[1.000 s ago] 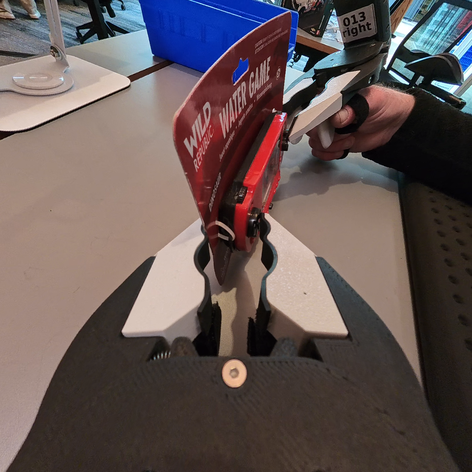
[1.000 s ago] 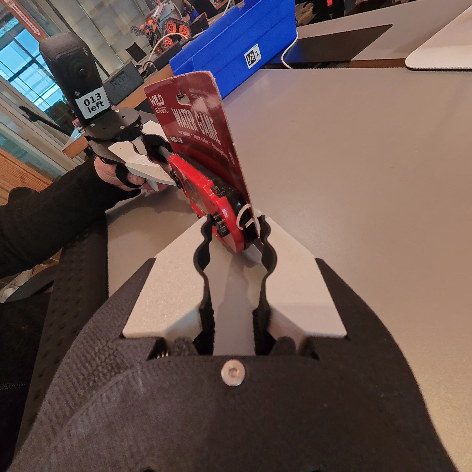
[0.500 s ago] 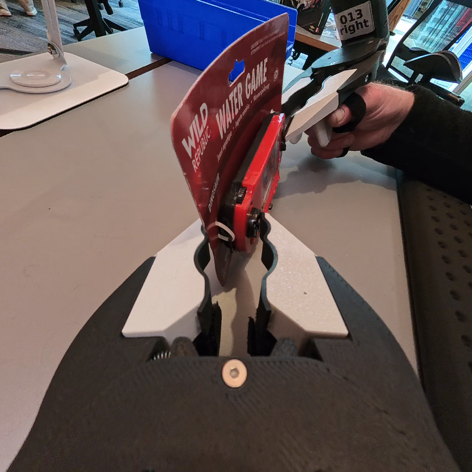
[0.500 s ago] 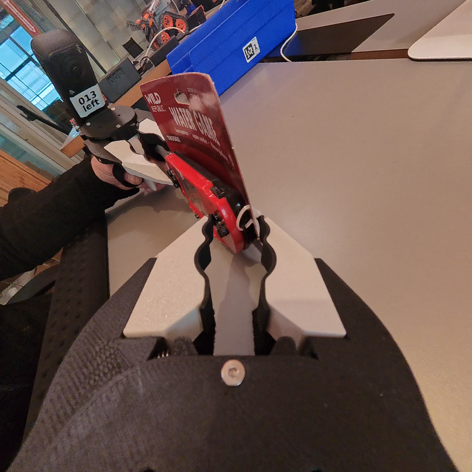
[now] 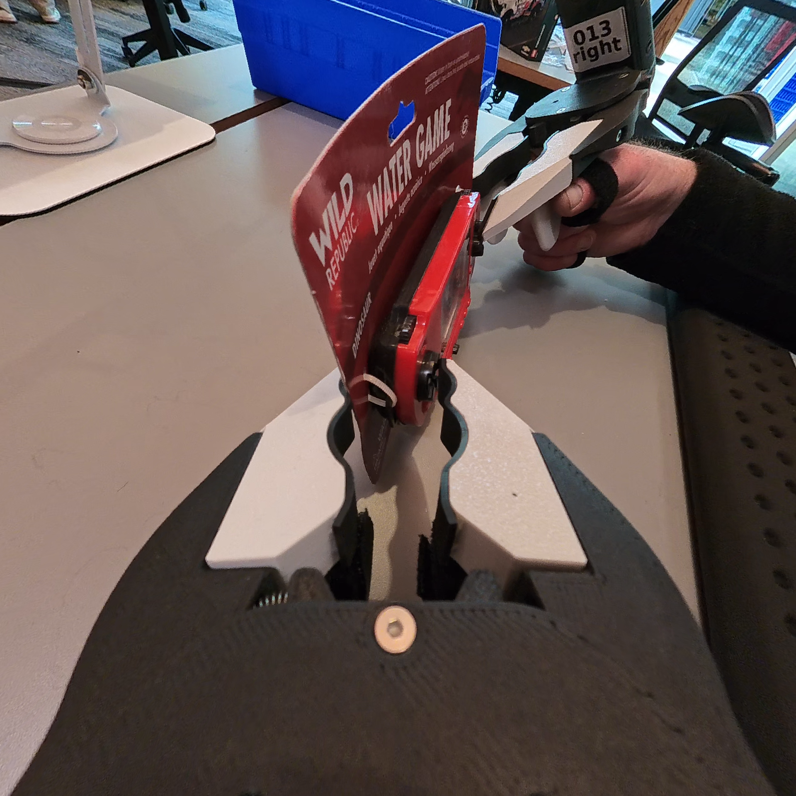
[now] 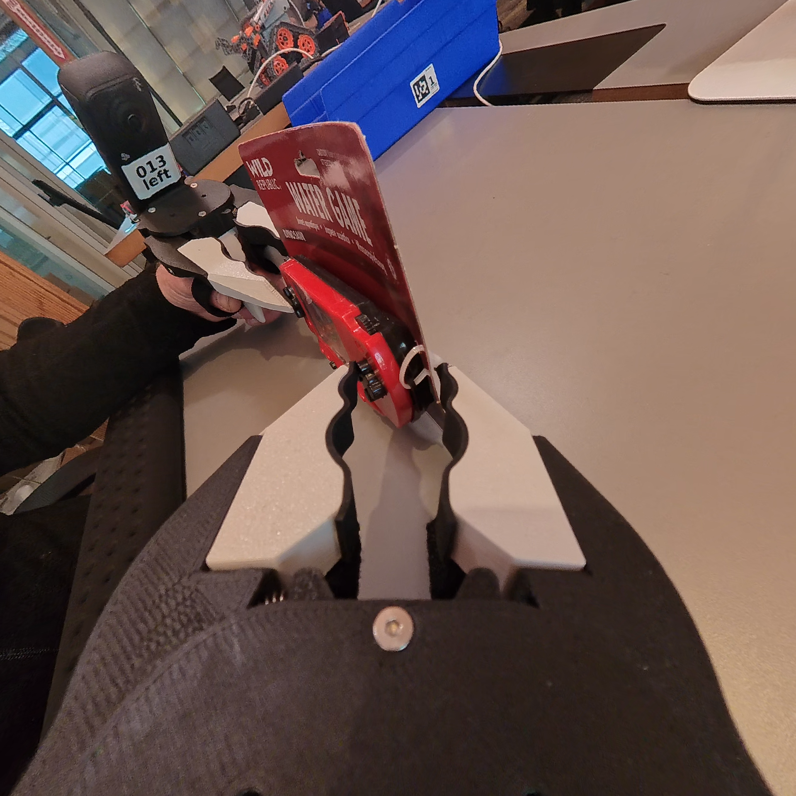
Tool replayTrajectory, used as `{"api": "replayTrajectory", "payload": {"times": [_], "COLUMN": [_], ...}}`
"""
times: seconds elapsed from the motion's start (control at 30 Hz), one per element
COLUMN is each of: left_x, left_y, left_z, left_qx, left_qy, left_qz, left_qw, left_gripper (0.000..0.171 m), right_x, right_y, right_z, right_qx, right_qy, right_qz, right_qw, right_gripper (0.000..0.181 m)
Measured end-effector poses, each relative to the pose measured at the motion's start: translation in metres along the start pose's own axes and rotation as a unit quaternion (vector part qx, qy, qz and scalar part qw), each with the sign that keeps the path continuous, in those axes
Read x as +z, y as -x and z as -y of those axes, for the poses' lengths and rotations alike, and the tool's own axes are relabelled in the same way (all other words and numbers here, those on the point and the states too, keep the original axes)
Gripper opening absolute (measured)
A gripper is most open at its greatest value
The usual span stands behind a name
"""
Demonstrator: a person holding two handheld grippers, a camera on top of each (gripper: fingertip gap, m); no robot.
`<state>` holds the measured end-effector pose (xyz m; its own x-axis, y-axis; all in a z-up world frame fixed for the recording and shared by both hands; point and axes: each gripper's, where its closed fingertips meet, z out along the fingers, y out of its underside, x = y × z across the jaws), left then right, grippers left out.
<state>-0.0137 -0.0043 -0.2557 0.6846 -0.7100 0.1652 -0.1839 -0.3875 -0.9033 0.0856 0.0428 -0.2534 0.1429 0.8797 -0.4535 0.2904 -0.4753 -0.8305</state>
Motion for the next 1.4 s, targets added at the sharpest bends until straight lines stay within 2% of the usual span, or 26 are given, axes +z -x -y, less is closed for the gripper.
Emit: {"api": "replayTrajectory", "payload": {"times": [0.37,1.4], "left_x": [-0.0002,0.0003], "left_y": [-0.0015,-0.0011], "left_z": [-0.0003,-0.0002], "left_qx": [0.005,-0.013], "left_qy": [0.004,0.002], "left_qz": [0.002,-0.001], "left_qw": [1.000,1.000], "left_gripper": [0.035,0.035], "right_x": [-0.0013,-0.0015], "right_y": [0.0022,0.0006], "right_z": [-0.0003,0.0012], "right_qx": [-0.007,-0.002], "right_qy": [0.011,0.001], "right_qz": [-0.004,-0.002], "right_qw": [1.000,1.000], "right_gripper": [0.027,0.033]}}
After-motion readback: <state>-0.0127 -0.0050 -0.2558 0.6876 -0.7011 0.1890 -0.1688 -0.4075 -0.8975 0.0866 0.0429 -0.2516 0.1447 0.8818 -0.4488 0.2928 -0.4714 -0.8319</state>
